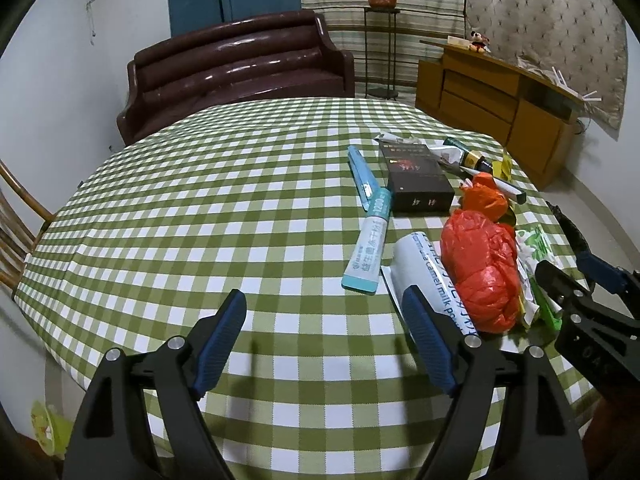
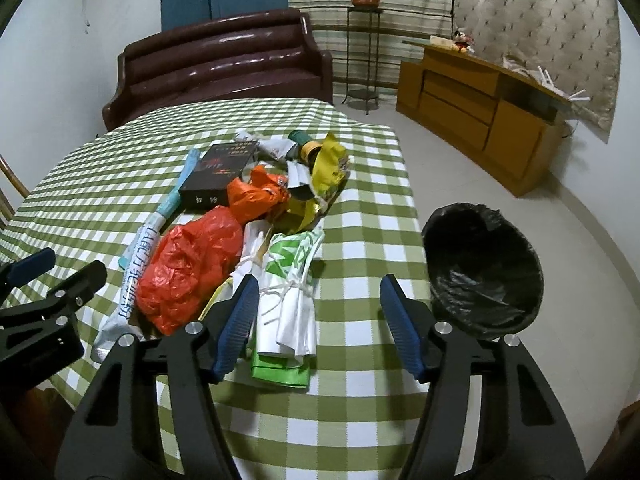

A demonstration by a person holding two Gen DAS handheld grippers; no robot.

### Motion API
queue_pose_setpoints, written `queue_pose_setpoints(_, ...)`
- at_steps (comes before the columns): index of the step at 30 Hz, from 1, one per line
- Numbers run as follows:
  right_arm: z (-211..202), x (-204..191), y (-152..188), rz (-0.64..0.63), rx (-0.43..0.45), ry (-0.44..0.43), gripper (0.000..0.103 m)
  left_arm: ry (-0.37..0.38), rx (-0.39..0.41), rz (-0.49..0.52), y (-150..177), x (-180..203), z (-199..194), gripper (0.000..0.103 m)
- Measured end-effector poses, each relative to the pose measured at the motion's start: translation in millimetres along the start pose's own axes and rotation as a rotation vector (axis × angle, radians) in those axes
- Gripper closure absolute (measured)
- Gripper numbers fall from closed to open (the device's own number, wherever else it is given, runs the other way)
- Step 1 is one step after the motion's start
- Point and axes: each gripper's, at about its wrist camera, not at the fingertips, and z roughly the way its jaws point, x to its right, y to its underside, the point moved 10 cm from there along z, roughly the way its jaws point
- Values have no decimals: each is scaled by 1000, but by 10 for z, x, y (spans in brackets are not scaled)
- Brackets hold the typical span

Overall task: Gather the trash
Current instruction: 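Grasp the green-white packets with the right gripper while the left gripper approaches the white sachet, then grasp the white milk-powder sachet with the left gripper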

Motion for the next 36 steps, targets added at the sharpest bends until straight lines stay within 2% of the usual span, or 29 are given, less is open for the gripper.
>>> queue_pose_setpoints(4,64,-59,60,3,-29,-33,55,-2,0,8,8,35,11,24)
queue_pose_setpoints(6,92,-58,89,10,-44,-42,71,-3,1,9,4,45,11,24)
queue_pose_setpoints(7,87,-48,91,17,-45,-43,74,-4,2,9,4,52,11,24)
queue_pose_setpoints(24,-170,286,4,52,21,-10,74,55,5,27,31,360,-81,22)
queue_pose_setpoints(33,-224,269,-2,47,33,-19,74,-3,-47,29,142,273,46,22)
queue_pose_setpoints(36,-220,274,8,50,29,-19,74,11,-55,26,160,262,73,28)
